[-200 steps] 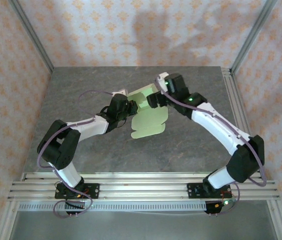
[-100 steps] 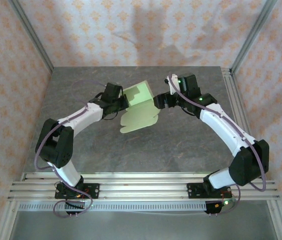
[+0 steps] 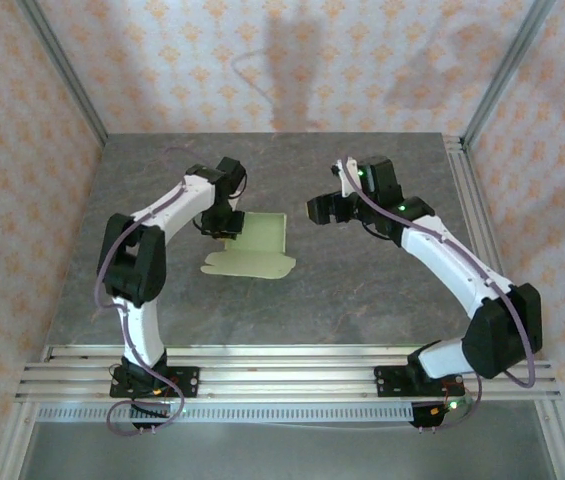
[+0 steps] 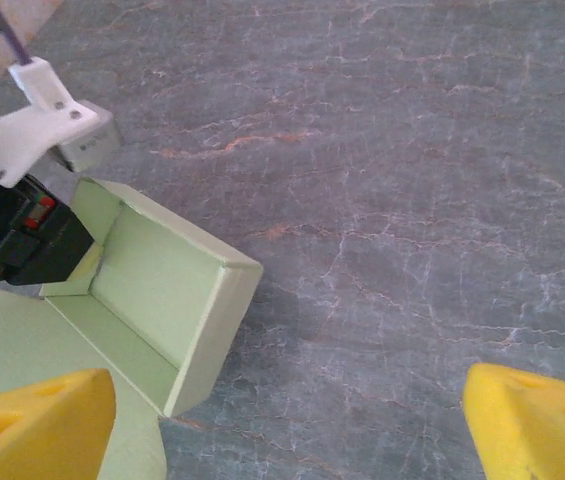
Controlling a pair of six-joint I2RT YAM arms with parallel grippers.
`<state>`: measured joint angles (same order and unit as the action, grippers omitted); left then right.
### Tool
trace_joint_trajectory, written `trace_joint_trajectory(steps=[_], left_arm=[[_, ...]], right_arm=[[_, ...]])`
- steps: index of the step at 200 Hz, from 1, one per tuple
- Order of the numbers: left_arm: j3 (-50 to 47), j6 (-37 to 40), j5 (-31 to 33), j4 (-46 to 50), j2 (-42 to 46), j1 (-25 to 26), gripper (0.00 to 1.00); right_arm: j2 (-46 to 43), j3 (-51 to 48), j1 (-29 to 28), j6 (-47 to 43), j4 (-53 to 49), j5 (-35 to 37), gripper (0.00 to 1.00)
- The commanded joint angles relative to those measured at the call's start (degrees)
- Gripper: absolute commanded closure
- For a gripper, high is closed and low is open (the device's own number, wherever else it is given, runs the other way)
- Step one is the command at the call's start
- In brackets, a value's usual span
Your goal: Fold the paper box
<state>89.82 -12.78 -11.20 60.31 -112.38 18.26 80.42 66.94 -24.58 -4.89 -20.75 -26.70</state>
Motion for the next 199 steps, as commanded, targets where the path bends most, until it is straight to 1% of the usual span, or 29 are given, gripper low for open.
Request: trace_joint_trajectory(steps=[1, 69, 116, 127, 158, 175, 199], left_arm=[[3.93, 5.06, 2.72, 12.04, -3.74, -0.18, 1.00], [8.24, 5.28, 5.48, 16.50, -10.82, 0.40, 0.98], [8.45, 5.51, 4.93, 16.31, -10.14, 0.80, 0.90], [8.15, 5.25, 5.39, 16.09, -9.46, 0.89, 0.86], [7.19, 5.50, 3.80, 14.62, -7.21, 0.90, 0.72], [6.83, 5.48, 3.54, 14.35, -7.13, 0.87, 0.69], [6.01, 5.19, 2.90, 13.41, -6.68, 0.85, 0.60]], right_arm=[[0.86, -0.47, 0.21, 1.34, 2.56, -1.53, 0.11], [2.55, -0.77, 0.21, 1.01, 3.42, -1.67, 0.11], [3.05, -0.43, 0.23, 1.44, 3.84, -1.97, 0.11], [3.15, -0.30, 0.22, 1.70, 3.79, -1.99, 0.12], [3.06, -0.28, 0.23, 2.18, 3.97, -2.66, 0.12], [3.16, -0.16, 0.23, 2.42, 3.96, -3.10, 0.12], [3.32, -0.15, 0.19, 2.67, 3.79, -3.72, 0.12]])
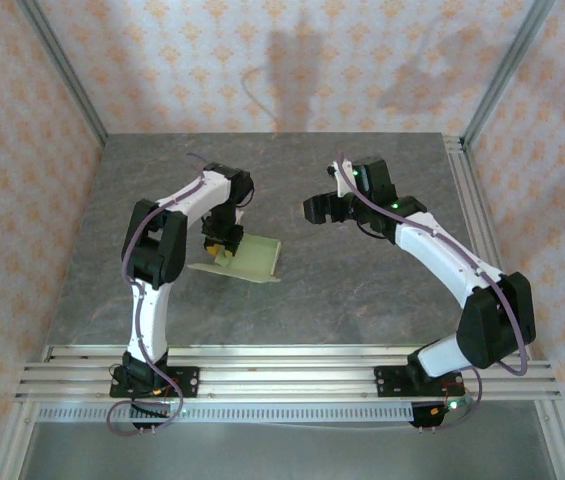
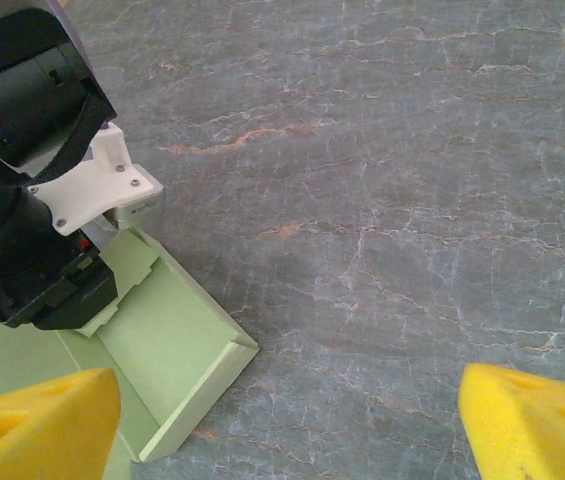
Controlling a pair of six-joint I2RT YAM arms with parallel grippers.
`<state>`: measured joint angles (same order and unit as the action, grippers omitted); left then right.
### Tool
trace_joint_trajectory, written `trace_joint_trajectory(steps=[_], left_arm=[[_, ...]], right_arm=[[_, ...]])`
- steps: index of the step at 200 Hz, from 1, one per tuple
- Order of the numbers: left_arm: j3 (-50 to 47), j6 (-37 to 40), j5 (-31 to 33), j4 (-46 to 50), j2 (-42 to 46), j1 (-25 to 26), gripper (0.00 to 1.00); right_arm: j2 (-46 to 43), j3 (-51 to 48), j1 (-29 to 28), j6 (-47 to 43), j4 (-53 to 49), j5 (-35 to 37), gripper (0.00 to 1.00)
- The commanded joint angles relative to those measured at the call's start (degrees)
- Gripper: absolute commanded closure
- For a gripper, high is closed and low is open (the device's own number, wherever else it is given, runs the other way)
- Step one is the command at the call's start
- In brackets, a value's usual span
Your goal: Fold the paper box
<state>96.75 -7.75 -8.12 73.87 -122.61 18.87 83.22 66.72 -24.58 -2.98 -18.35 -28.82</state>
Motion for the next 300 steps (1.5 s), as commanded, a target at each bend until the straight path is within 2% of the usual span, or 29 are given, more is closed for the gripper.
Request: trace_joint_trajectory(steps=[1, 41, 80, 104, 143, 177, 212, 255, 283, 300], left_arm=[[-1.02, 0.18, -0.38, -0.22, 3.62, 0.26, 0.60], [-1.65, -0.25, -3.42, -4.18, 7.78, 0.03, 0.39], [-0.44, -3.40, -5.37, -7.10, 12.81, -1.51, 0.32], [-0.63, -6.77, -2.50, -9.14, 18.59, -2.45, 0.19], [-8.90, -11.50, 1.48, -13.03, 32.26, -7.07, 0.18], [-18.17, -18.21, 8.07, -12.60, 47.24, -12.68, 0.10], [-29.30, -26.12, 13.06, -9.73, 63.39, -16.50, 0.15], [-43.56, -37.31, 11.91, -5.94, 74.46, -16.54, 0.24], [-52.40, -42.85, 4.93, -9.05, 76.69, -16.29, 0.30], [-56.73, -47.39, 2.50, -13.28, 77.77, -13.55, 0.34]], right_arm=[[0.58, 0.08, 0.21, 0.78, 1.39, -1.59, 0.12], [2.14, -0.36, -0.19, -0.95, 1.56, -3.01, 0.12], [6.72, 0.28, -2.16, -2.18, 2.74, -2.56, 0.12], [9.92, 1.48, -4.06, -3.04, 3.67, -2.14, 0.12], [16.76, 6.04, -7.27, -4.30, 3.23, -1.32, 0.11], [21.78, 10.41, -9.14, -4.33, 2.03, -1.37, 0.11], [23.25, 11.97, -9.84, -3.32, 2.18, -1.93, 0.12], [23.05, 11.77, -9.91, -2.55, 2.16, -2.59, 0.12], [22.49, 11.42, -9.88, -2.83, 1.83, -2.32, 0.12], [22.20, 11.35, -9.88, -3.26, 1.53, -1.87, 0.12]])
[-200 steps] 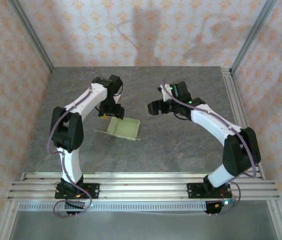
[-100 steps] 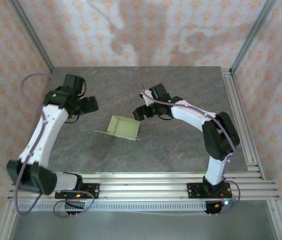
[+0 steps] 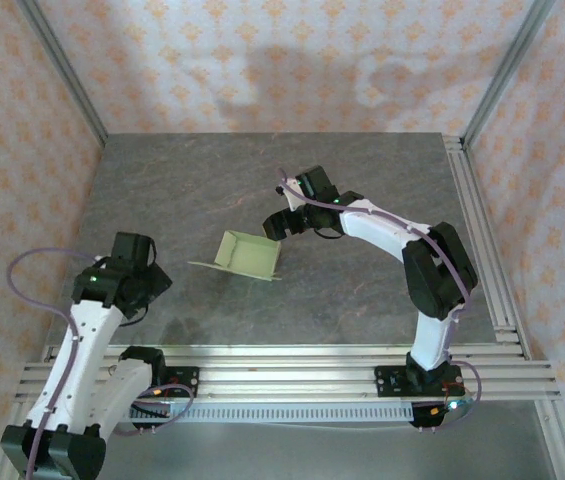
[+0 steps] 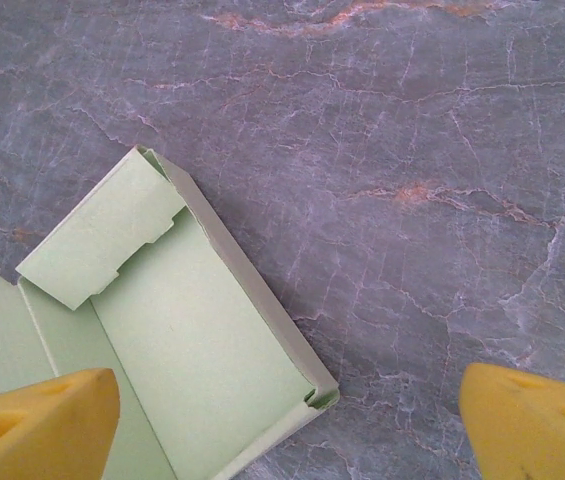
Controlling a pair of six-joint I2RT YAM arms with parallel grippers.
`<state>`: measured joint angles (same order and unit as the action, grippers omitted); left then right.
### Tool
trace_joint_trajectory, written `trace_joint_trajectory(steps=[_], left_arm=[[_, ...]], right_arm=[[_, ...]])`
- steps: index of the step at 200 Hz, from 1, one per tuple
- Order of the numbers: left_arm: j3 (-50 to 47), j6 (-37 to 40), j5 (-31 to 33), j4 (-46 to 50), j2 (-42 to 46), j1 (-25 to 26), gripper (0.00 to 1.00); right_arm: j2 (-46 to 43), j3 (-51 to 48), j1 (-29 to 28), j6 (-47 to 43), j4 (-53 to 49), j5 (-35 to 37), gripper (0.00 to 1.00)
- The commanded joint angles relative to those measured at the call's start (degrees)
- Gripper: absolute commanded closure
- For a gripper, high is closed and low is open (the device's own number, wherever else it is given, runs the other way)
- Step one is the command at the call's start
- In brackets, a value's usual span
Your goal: Fold the paper box
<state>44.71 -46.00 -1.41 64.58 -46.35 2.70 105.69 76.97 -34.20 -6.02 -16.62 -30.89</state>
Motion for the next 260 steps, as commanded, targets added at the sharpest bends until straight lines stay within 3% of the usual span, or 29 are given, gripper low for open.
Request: trace_joint_trajectory(steps=[1, 40, 111, 191, 260], left_arm=[[-4.88, -9.48, -4.21, -4.22, 1.56, 2.91, 0.35], [-10.96, -18.49, -3.34, -15.51, -0.43, 11.70, 0.42], [-14.27, -26.24, -3.25, -35.09, -9.00, 19.13, 0.52], [-1.59, -16.11, 0.27, -34.52, -26.05, 18.95, 0.52], [9.71, -7.99, -3.98, -35.28, -42.18, 15.11, 0.52]], right_arm=[[-0.29, 1.09, -0.26, -0.22, -0.22, 0.26, 0.12], [-0.66, 0.60, -0.26, -0.09, 0.35, 0.49, 0.12], [-1.98, -0.69, -0.27, 0.04, 0.47, -0.53, 0.12], [-7.82, -5.15, 0.99, 2.72, 3.81, 3.06, 0.12], [-14.41, -10.83, 2.95, 3.86, 4.11, 5.93, 0.12]])
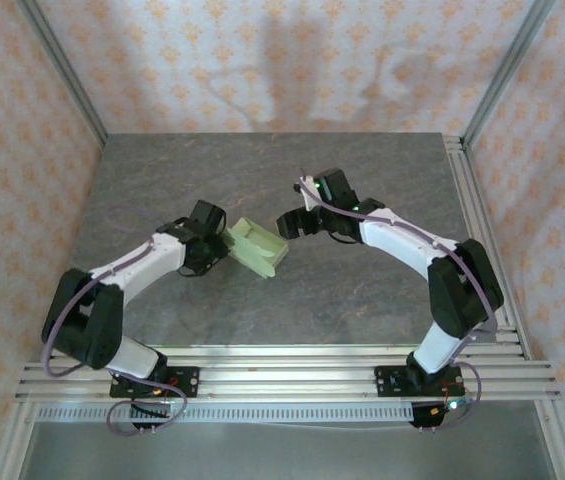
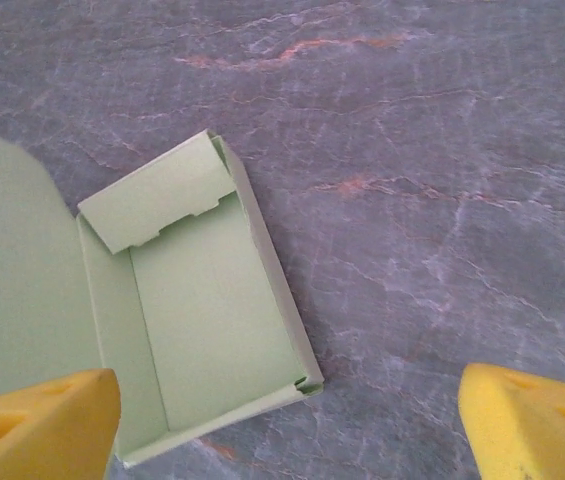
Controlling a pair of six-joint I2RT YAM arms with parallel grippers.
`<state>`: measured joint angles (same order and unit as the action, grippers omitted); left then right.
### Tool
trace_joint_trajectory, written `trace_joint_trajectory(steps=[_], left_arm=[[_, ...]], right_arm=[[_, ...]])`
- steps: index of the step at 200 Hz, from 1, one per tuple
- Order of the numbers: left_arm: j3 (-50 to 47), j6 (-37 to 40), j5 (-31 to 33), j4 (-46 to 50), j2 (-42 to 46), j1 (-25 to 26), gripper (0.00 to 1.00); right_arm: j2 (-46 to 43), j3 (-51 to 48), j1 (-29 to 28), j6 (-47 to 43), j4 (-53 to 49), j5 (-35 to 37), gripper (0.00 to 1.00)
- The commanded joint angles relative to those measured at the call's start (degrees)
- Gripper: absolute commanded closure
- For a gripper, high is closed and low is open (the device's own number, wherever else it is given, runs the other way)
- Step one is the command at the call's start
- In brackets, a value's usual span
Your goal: Fold the paper box
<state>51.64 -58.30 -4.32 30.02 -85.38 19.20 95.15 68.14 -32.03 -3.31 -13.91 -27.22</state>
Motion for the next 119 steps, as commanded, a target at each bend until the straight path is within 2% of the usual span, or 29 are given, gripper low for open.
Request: trace_joint_trajectory(steps=[1, 48, 83, 119], left_arm=[[2.91, 4.41, -1.15, -0.83, -3.40, -1.46, 0.52], [15.72, 11.20, -8.27, -0.35, -15.91, -2.41, 0.52], [27.20, 15.65, -14.56, 3.91, -26.48, -2.05, 0.52], [40.03, 20.75, -20.34, 9.99, -35.73, 0.40, 0.52]], right_arm=[[-3.99, -2.07, 0.81, 1.18, 1.37, 2.30, 0.12], [-8.83, -6.16, 2.55, 2.70, 2.44, 5.45, 0.12], [-11.29, -9.52, 4.45, 4.08, 3.62, 7.52, 0.12], [-13.01, -11.49, 6.23, 5.29, 4.36, 8.42, 0.12]])
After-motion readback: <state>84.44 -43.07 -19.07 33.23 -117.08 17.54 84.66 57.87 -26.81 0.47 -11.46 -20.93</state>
